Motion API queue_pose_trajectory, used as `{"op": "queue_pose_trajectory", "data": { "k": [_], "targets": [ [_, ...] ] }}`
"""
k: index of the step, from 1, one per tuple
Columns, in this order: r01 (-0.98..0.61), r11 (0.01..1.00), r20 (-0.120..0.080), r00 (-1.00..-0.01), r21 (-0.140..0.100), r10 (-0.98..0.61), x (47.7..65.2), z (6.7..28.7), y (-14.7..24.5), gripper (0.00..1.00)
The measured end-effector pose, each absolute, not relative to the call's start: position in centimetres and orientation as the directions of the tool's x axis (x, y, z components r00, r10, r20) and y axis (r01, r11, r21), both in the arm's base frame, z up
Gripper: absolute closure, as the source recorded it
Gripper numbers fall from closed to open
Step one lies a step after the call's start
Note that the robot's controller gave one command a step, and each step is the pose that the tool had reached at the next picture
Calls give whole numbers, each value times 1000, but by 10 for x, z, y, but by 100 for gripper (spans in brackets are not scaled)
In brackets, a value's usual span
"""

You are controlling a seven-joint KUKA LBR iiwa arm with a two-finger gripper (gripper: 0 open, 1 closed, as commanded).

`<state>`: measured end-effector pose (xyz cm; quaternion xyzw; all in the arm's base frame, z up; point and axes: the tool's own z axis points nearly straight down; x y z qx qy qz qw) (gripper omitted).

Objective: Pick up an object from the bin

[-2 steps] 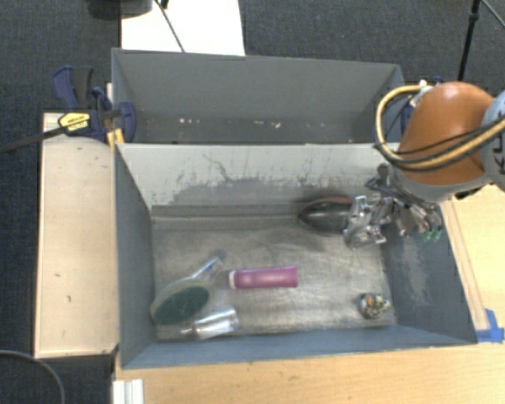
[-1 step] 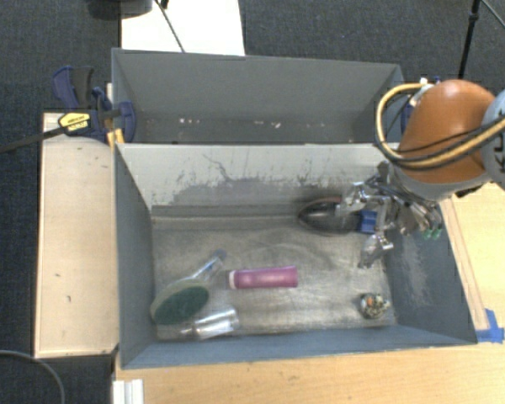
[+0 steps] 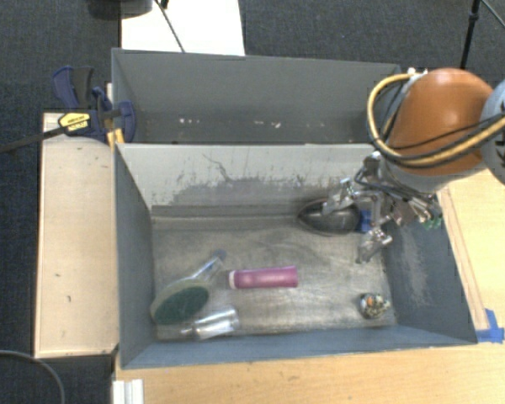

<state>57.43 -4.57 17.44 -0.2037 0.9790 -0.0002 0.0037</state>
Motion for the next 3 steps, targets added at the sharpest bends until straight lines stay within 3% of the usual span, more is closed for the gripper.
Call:
{"op": "queue_pose_trajectory", "data": {
  "k": [1,2,3],
  "targets": [
    [-401,916,0,-916,5,-401,573,124,37,0],
    [-147,989,2,-989,2,-147,553,78,57,0],
    [-226,974,-1,-974,1,-226,531,80,101,0]
  ]
}}
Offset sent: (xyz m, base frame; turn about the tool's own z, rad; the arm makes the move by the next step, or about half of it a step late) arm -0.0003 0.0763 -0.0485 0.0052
